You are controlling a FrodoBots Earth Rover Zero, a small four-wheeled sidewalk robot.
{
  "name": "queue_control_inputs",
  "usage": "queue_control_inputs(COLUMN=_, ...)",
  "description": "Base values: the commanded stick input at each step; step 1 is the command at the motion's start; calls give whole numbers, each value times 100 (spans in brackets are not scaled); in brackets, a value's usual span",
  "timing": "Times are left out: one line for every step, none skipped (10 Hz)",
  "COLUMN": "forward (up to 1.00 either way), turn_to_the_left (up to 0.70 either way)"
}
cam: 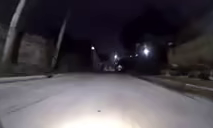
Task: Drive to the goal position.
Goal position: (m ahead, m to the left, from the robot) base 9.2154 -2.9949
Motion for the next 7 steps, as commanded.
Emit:
queue_control_inputs(forward=70, turn_to_the_left=0)
queue_control_inputs(forward=70, turn_to_the_left=0)
queue_control_inputs(forward=70, turn_to_the_left=0)
queue_control_inputs(forward=70, turn_to_the_left=0)
queue_control_inputs(forward=70, turn_to_the_left=0)
queue_control_inputs(forward=70, turn_to_the_left=0)
queue_control_inputs(forward=70, turn_to_the_left=0)
